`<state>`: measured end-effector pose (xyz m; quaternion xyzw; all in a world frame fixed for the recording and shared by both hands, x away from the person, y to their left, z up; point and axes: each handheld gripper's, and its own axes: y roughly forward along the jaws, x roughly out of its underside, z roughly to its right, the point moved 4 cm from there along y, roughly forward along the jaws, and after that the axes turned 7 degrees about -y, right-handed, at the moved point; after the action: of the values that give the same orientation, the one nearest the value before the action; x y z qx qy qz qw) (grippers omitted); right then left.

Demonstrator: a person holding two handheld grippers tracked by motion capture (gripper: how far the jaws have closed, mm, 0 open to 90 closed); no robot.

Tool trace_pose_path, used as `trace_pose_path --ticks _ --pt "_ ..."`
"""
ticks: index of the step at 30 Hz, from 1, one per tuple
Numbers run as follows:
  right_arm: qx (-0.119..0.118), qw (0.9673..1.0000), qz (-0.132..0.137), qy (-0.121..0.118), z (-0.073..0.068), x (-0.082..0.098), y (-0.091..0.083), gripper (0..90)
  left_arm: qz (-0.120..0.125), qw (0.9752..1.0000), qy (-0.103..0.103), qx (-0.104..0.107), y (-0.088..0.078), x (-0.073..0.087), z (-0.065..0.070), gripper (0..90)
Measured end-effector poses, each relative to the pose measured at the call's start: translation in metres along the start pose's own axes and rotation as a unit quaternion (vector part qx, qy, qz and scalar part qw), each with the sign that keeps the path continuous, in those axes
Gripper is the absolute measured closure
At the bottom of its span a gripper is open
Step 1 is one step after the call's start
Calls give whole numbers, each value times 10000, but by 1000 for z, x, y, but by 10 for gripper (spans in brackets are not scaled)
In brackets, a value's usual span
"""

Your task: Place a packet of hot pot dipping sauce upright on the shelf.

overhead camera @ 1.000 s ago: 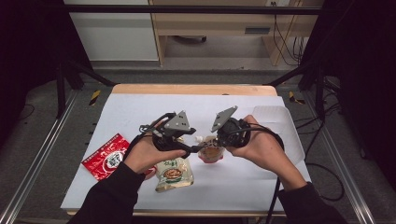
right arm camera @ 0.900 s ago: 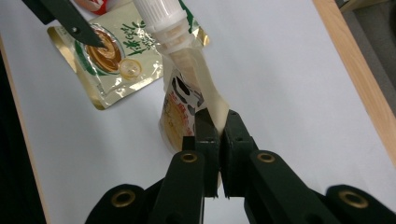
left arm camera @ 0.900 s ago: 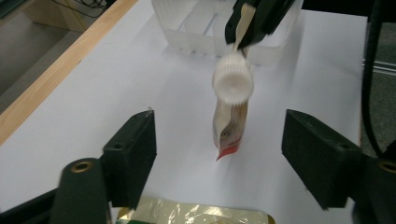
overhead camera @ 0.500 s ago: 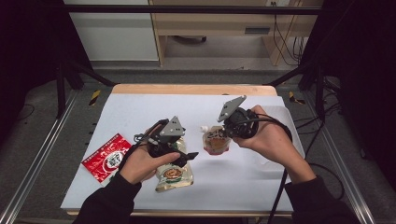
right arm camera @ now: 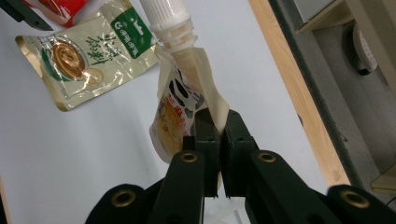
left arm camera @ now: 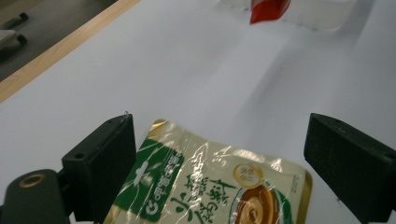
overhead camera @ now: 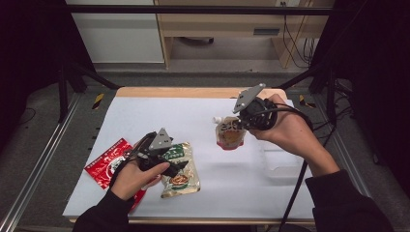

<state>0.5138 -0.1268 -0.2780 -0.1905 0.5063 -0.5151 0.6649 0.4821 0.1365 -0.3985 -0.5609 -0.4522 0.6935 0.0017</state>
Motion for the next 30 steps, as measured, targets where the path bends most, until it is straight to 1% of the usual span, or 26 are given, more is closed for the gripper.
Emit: trace_pose_path --ticks 1,2,3,4,5,6,7,8,9,10,12,14,15,16,18,19,20,21,23,24,25,26,30 --pt "22 10000 13 -9 2 0 -2 875 -2 10000 -9 -28 -1 3 -2 93" --pt "22 10000 13 -9 2 0 -2 875 -2 10000 -9 -28 -1 3 -2 93" --pt "76 10000 33 -55 6 0 -5 875 41 9999 -101 -80 -2 10 -6 88" --pt "76 10000 33 -55 6 0 -5 875 41 9999 -101 -80 -2 10 -6 83" --pt "146 9999 26 -25 9 0 -8 875 41 9998 -144 -162 -4 17 -10 76" --pt "146 9999 26 -25 9 0 -8 875 41 9998 -144 -162 -4 17 -10 72" --pt "179 9998 50 -38 13 -1 -11 875 100 9995 -209 -236 -6 23 -13 70" --pt "203 9998 71 -21 15 -1 -13 875 100 9995 -209 -236 -6 23 -13 70" --pt "231 9997 81 -31 17 0 -14 875 149 9991 -288 -264 -8 28 -17 69" --pt "231 9997 81 -31 17 0 -14 875 149 9991 -288 -264 -8 28 -17 68" --pt "335 9994 110 8 25 3 -17 875 93 9988 -290 -383 -9 35 -22 66" --pt "417 9990 167 69 29 6 -19 875 155 9984 -394 -382 -11 38 -24 65" --pt "457 9988 177 81 31 8 -19 875 185 9983 -406 -381 -12 40 -24 65" --pt "504 9985 203 115 34 9 -20 875 171 9984 -359 -400 -13 42 -25 62" --pt "564 9980 240 157 38 13 -21 876 70 9984 -315 -459 -13 48 -26 52" --pt "610 9977 253 157 40 15 -22 876 62 9983 -367 -458 -13 51 -27 52" --pt "637 9974 260 192 43 17 -23 876 62 9983 -367 -458 -13 51 -27 52" --pt "682 9971 270 203 45 18 -23 876 66 9975 -493 -498 -13 57 -31 52" --pt "756 9965 276 209 49 21 -24 877 54 9968 -561 -565 -13 63 -34 52" --pt "795 9962 285 220 51 23 -25 877 54 9968 -561 -565 -13 63 -34 52" --pt "825 9959 294 229 53 24 -25 877 38 9962 -604 -623 -15 68 -37 52" --pt "862 9956 280 221 56 26 -25 877 23 9962 -599 -638 -17 71 -38 52" --pt "950 9947 301 268 65 35 -23 878 166 9944 -726 -755 -25 77 -45 52"
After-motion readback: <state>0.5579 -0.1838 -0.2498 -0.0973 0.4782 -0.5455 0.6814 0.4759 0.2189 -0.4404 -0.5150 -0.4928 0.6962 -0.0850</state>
